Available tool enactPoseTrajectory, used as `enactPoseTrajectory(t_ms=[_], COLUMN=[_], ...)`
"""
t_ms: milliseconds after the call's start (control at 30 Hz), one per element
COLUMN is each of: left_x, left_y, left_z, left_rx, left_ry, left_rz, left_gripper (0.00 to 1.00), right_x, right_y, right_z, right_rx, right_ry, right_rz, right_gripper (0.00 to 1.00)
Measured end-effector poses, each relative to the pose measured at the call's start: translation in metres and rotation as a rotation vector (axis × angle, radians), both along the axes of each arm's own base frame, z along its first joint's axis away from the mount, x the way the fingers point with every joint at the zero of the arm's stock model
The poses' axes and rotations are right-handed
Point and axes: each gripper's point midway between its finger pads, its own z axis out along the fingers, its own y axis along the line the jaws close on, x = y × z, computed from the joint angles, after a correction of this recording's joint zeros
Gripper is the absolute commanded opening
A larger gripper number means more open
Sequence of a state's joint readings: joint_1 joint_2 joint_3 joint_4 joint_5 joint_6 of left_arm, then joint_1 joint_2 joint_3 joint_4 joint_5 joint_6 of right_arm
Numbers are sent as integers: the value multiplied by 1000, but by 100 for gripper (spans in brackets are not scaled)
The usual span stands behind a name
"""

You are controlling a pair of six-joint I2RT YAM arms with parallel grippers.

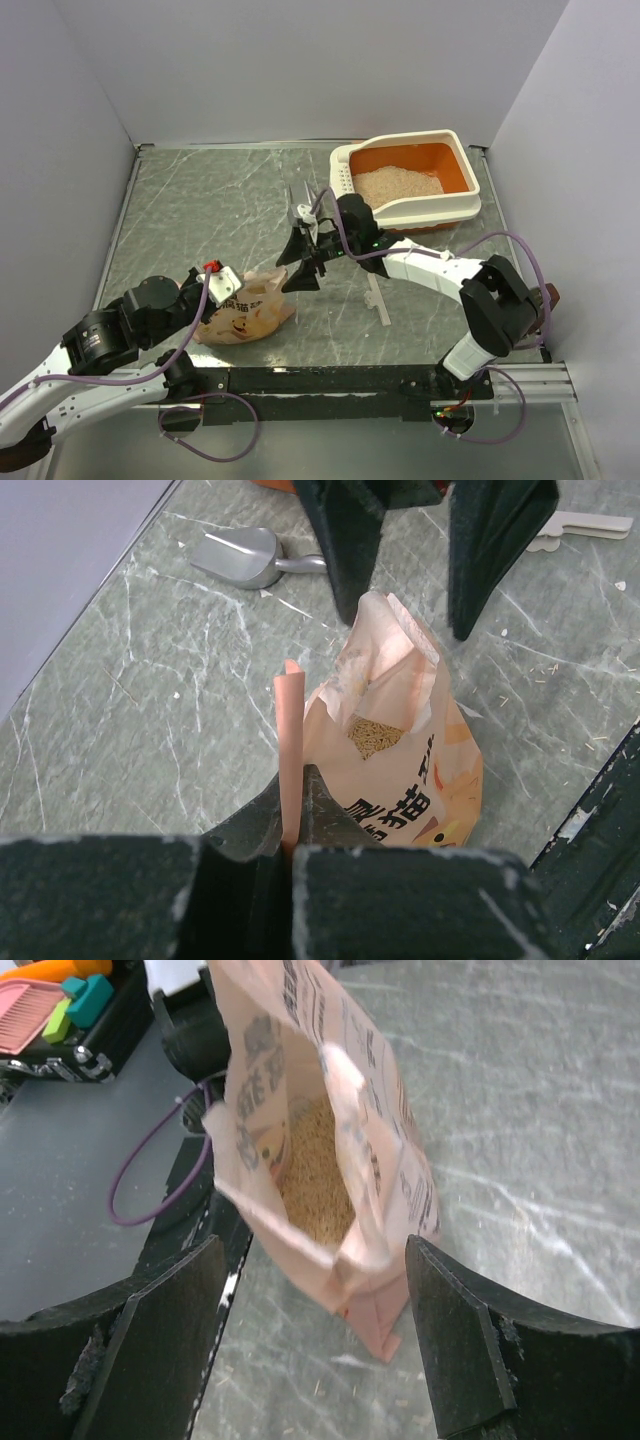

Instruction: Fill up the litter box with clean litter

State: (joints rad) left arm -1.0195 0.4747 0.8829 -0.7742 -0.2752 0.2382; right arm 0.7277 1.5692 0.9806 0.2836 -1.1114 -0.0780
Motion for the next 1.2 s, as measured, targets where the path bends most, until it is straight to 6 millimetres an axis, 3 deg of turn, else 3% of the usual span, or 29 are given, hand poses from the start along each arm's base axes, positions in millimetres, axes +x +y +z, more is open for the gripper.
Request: enactPoseTrajectory(t_ms=[167, 433, 533, 633, 667, 967, 1200], left_x=[0, -1, -1, -1, -1, -2, 13], left_y=[0, 1, 2, 2, 2, 0, -32], left_z=[0, 0, 0, 0, 0, 2, 20], left_rx=[0, 4, 6, 5, 4, -7, -31], left_ry=[1, 3, 3, 3, 3, 15, -20], left_rz=[0, 0, 2, 3, 4, -1, -36], left_gripper=[1, 1, 1, 1, 1, 1, 1], right_x=[-4, -9, -11, -13, -14, -5, 13], right_y=[19, 29, 29, 29, 28, 23, -23], right_z=[3, -7, -3, -1, -2, -6, 26], right_rx=[28, 29, 41, 46, 45, -11, -18], right_ry=[7, 62, 70, 78, 79, 78, 16], right_rz=[37, 68, 81, 93, 96, 40, -115], right_gripper=[79, 75, 59, 21, 0, 0, 0])
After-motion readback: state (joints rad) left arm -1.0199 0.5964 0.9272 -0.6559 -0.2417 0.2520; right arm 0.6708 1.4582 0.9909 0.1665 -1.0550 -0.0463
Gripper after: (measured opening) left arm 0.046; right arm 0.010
